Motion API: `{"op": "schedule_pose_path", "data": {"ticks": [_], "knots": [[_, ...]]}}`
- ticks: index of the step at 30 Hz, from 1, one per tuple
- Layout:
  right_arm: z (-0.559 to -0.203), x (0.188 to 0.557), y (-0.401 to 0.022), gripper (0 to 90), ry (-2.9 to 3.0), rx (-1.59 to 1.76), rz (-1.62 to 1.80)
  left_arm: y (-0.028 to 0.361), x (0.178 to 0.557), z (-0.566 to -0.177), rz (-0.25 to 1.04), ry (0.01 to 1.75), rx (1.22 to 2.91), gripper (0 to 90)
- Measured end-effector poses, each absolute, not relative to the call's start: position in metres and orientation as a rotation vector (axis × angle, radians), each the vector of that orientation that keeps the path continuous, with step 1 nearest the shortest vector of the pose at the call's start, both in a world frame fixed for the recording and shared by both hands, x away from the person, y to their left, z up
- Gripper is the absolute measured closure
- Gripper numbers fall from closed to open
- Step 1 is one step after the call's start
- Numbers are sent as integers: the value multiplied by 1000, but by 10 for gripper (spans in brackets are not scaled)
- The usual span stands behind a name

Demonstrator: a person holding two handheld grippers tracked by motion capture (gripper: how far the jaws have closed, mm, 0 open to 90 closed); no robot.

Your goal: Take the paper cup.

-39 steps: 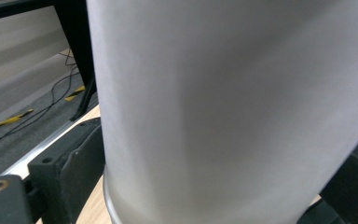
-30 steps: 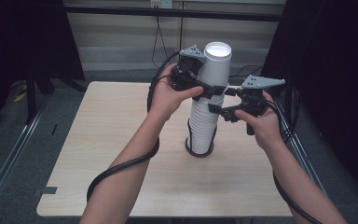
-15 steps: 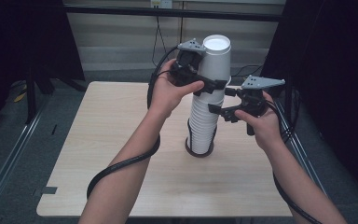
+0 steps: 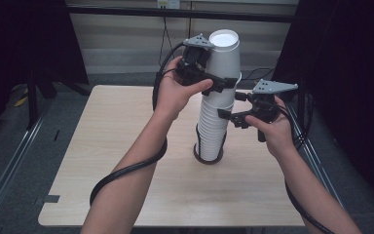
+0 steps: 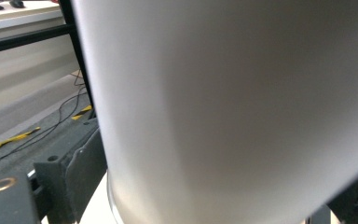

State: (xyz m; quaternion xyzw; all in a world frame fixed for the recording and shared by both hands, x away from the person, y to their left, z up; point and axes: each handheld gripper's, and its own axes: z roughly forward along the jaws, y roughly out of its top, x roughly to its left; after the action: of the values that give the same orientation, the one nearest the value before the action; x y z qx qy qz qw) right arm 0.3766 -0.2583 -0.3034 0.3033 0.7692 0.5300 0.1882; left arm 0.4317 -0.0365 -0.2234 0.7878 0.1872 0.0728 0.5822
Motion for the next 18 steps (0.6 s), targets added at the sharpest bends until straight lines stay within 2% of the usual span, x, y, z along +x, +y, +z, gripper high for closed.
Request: {"op": "schedule_pose_path", "data": {"ticks": [18], "knots": [[-306, 377, -260, 135, 2176, 850, 1483, -29, 431, -208, 171, 435, 1802, 86]]}}
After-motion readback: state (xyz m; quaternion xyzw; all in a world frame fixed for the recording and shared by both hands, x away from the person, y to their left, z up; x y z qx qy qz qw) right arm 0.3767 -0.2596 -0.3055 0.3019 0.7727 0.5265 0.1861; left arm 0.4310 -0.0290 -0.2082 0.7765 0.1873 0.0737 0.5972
